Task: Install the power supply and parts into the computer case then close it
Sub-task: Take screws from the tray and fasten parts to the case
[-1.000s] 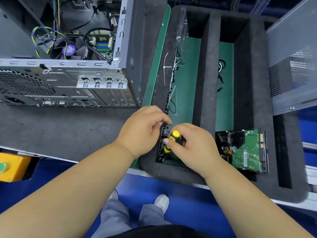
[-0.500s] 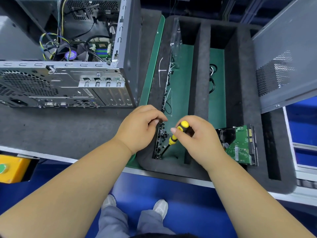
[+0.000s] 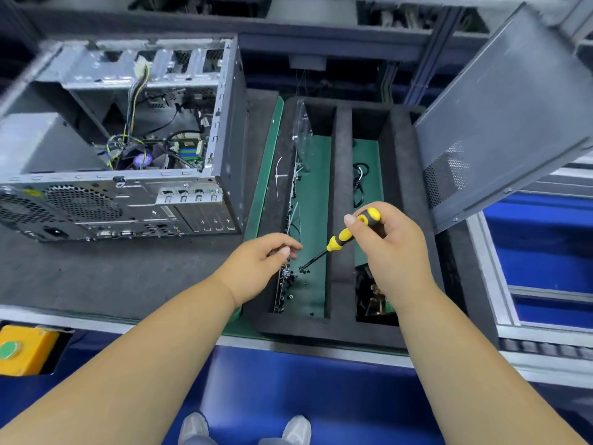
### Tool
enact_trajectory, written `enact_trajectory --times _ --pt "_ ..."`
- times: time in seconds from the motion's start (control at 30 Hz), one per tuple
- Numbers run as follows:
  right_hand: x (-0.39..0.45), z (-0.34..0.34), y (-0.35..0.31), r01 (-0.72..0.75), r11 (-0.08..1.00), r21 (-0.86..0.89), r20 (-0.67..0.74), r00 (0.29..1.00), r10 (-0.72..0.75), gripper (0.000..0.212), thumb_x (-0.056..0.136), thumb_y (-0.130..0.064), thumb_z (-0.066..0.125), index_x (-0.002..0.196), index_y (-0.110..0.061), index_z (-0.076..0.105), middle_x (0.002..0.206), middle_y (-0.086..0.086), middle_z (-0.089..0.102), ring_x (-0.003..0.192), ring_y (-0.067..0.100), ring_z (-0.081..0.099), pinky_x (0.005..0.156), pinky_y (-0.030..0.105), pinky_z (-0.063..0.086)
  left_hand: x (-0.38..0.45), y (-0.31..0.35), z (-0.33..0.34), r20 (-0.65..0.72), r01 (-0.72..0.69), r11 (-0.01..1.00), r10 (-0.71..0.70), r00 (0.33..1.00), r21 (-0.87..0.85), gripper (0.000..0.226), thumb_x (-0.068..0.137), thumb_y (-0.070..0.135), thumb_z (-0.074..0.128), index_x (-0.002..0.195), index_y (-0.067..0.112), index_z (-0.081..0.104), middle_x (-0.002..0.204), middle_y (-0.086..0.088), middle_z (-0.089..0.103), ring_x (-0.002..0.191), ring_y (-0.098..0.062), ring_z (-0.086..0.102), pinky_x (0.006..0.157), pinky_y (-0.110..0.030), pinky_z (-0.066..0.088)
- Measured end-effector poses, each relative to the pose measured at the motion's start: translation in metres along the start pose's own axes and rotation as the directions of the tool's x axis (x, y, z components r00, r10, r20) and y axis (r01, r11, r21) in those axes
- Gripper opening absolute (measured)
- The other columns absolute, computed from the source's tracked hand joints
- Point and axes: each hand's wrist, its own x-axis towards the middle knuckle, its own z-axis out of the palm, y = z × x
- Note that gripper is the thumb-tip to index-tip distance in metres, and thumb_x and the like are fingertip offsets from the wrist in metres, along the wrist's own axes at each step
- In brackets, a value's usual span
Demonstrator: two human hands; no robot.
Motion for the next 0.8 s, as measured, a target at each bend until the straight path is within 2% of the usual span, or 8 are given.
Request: enact_trajectory --times 0.13,0.3,0.37,0.43,0.53,0.63,0.7,0.8 --pt "-0.001 -0.012 -0.016 0.013 0.999 0.035 -0.034 0.999 -0.012 0.022 0.089 -0.036 0.062 0.073 -0.023 0.058 0.071 -0.009 0.072 0.055 0.009 0.043 0.051 0.014 0.039 -0.006 0.019 0.006 0.074 0.056 0.986 -0.045 0.996 -0.158 0.027 0.101 0.019 0.047 0.106 0.036 0.068 0.101 0.013 0.072 0.093 -0.007 0.066 0.071 -0.015 0.044" --pt "-0.004 -0.026 -0.041 0.058 0.997 0.049 -0.059 0.997 -0.055 0.023 0.092 -0.034 0.061 0.073 -0.021 0.058 0.065 -0.016 0.068 0.051 0.004 0.042 0.050 0.012 0.040 -0.008 0.043 0.004 0.142 0.079 0.964 -0.044 0.989 -0.252 0.020 0.098 0.015 0.054 0.107 0.026 0.068 0.100 0.003 0.074 0.091 -0.008 0.067 0.076 -0.023 0.048" --pt "-0.005 -0.030 -0.050 0.076 0.996 0.042 -0.082 0.994 -0.072 0.023 0.093 -0.031 0.061 0.074 -0.019 0.058 0.061 -0.019 0.065 0.052 0.000 0.045 0.052 0.010 0.040 -0.005 0.052 0.004 0.118 0.068 0.958 -0.036 0.992 -0.277 0.017 0.095 0.009 0.058 0.103 0.018 0.070 0.094 0.001 0.074 0.087 -0.011 0.066 0.079 -0.026 0.050" --pt "-0.006 -0.034 -0.061 0.084 0.996 0.038 -0.110 0.991 -0.079 0.022 0.094 -0.029 0.061 0.077 -0.015 0.058 0.061 -0.020 0.064 0.058 -0.002 0.053 0.059 0.015 0.040 -0.004 0.061 0.004 0.060 0.067 0.936 -0.049 0.997 -0.345 0.014 0.093 0.006 0.061 0.097 0.014 0.071 0.089 -0.003 0.074 0.083 -0.013 0.065 0.080 -0.029 0.052" --pt "-0.009 -0.037 -0.074 0.093 0.993 0.076 -0.165 0.983 -0.080 0.020 0.095 -0.026 0.061 0.082 -0.011 0.059 0.066 -0.019 0.067 0.065 -0.004 0.062 0.068 0.025 0.041 -0.003 0.072 0.004 -0.001 0.095 0.842 -0.113 0.994 -0.532 0.011 0.092 0.006 0.062 0.097 0.008 0.071 0.086 -0.005 0.073 0.075 -0.010 0.065 0.070 -0.021 0.053" --pt "-0.013 -0.035 -0.083 0.115 0.988 0.101 -0.196 0.976 -0.093 0.017 0.097 -0.024 0.059 0.084 -0.013 0.060 0.067 -0.018 0.067 0.066 -0.004 0.064 0.065 0.018 0.044 -0.003 0.077 0.001 0.007 0.135 0.688 -0.186 0.982 -0.713 0.011 0.092 0.009 0.063 0.097 0.005 0.071 0.084 -0.005 0.071 0.069 -0.007 0.065 0.062 -0.017 0.053" --pt "-0.017 -0.032 -0.088 0.130 0.985 0.111 -0.207 0.973 -0.105 0.016 0.097 -0.024 0.059 0.083 -0.016 0.060 0.068 -0.017 0.068 0.067 -0.003 0.064 0.062 0.011 0.045 -0.006 0.077 -0.002 0.031 0.159 0.629 -0.209 0.977 -0.761 0.011 0.091 0.012 0.064 0.096 0.005 0.071 0.082 -0.003 0.070 0.066 -0.006 0.063 0.059 -0.017 0.053" --pt "-0.022 -0.023 -0.093 0.124 0.988 0.092 -0.215 0.971 -0.102 0.016 0.096 -0.028 0.060 0.083 -0.020 0.061 0.071 -0.014 0.068 0.070 0.002 0.065 0.069 0.023 0.051 -0.014 0.074 -0.008 0.089 0.198 0.589 -0.209 0.974 -0.783 0.014 0.085 0.015 0.068 0.096 0.006 0.070 0.080 -0.002 0.069 0.064 -0.006 0.062 0.056 -0.017 0.053"
